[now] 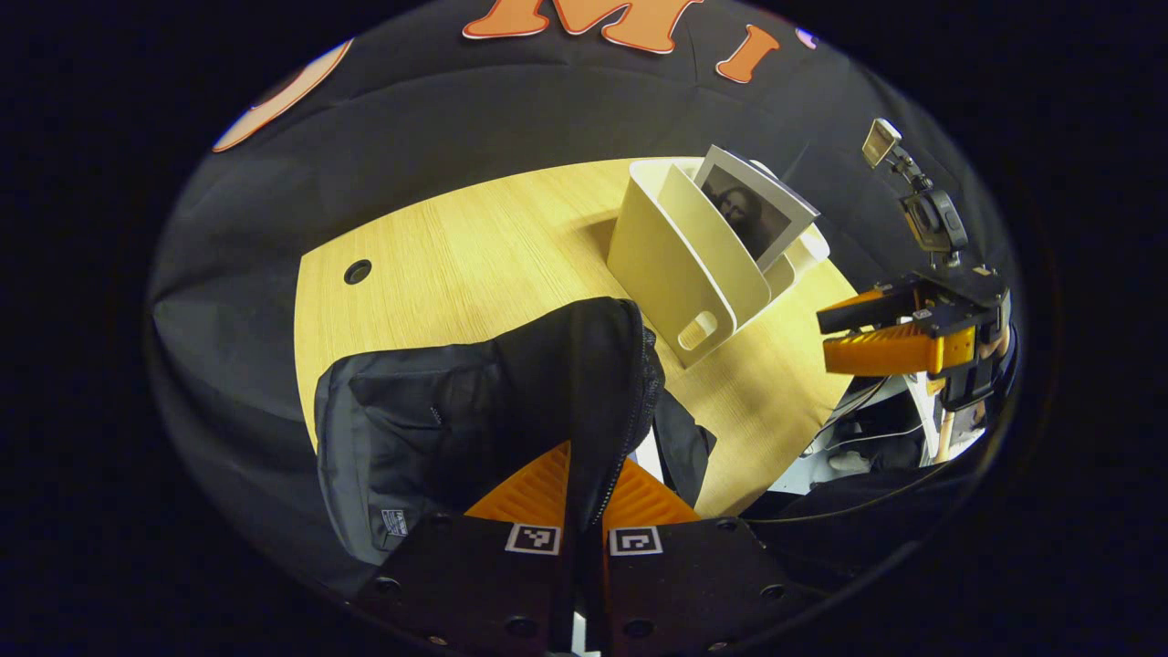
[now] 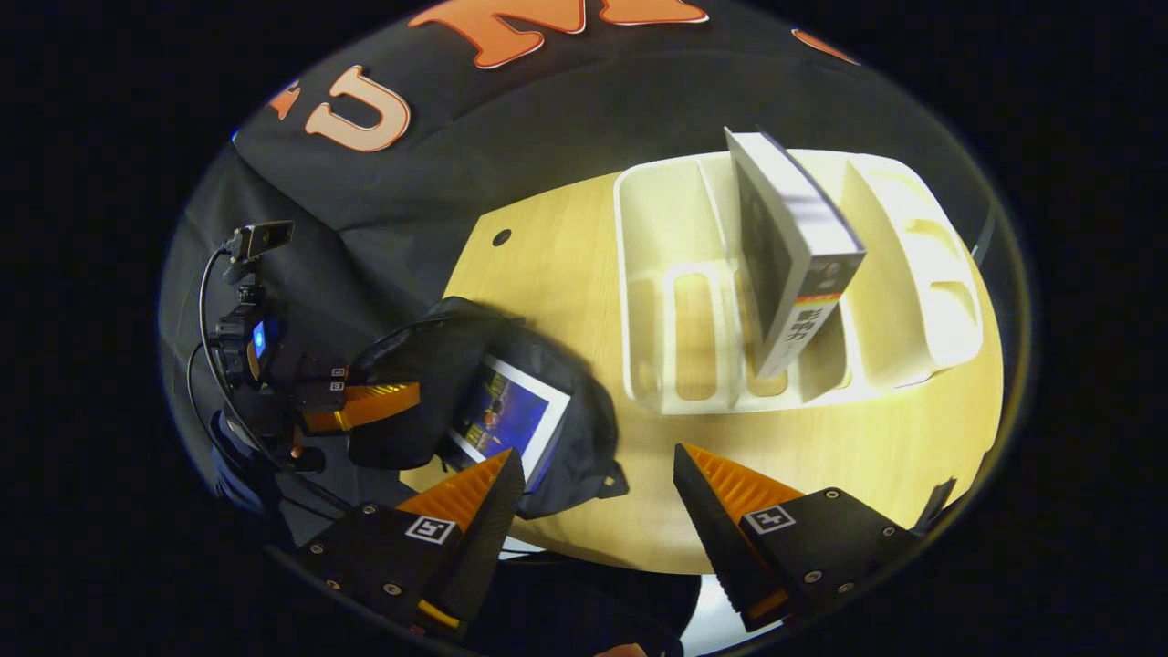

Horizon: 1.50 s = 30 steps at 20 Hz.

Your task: Open the schoolbag, grab two books from the bookshelf and put them into the schoolbag.

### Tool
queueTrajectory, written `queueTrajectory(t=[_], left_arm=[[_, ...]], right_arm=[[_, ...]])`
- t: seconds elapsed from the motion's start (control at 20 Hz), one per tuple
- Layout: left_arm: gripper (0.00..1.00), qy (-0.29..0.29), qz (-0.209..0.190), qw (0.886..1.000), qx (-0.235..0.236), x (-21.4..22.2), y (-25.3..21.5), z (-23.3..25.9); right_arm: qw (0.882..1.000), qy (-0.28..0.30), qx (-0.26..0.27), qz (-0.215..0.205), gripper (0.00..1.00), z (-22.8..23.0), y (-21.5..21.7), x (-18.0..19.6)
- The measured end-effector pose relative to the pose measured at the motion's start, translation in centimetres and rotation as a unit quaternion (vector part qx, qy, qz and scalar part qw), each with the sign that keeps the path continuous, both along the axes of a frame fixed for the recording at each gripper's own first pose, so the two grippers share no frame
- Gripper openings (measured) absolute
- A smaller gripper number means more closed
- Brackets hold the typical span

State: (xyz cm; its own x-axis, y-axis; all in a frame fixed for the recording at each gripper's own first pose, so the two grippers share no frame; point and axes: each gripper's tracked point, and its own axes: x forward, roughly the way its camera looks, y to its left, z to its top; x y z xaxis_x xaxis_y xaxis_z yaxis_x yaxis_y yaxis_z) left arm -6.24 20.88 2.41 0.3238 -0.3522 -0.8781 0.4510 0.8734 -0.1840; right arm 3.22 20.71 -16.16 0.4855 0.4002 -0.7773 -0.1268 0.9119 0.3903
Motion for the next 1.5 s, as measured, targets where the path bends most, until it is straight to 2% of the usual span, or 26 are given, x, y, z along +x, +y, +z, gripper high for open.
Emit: queueTrajectory(t=[0.5,0.95,1.15,1.25,1.5], left_arm=[[0.06,0.011,0.032,0.999,-0.009,0.0,0.1,-0.4],[0.06,0.012,0.047,0.999,-0.011,0.1,0.6,-0.4],[0.06,0.012,0.051,0.999,-0.012,0.2,0.8,-0.4],[0.06,0.013,0.053,0.998,-0.014,0.2,0.8,-0.4],[0.06,0.018,0.055,0.998,-0.019,0.4,0.8,-0.6]], right_arm=[[0.995,0.016,-0.091,0.022,0.99,4.5,-8.2,4.5],[0.992,0.036,-0.112,0.050,0.96,5.5,-10.1,8.3],[0.985,0.062,-0.144,0.069,0.97,5.3,-11.4,7.2],[0.985,0.069,-0.144,0.065,0.97,5.7,-11.8,7.2],[0.985,0.079,-0.149,0.042,0.97,4.7,-12.4,10.1]])
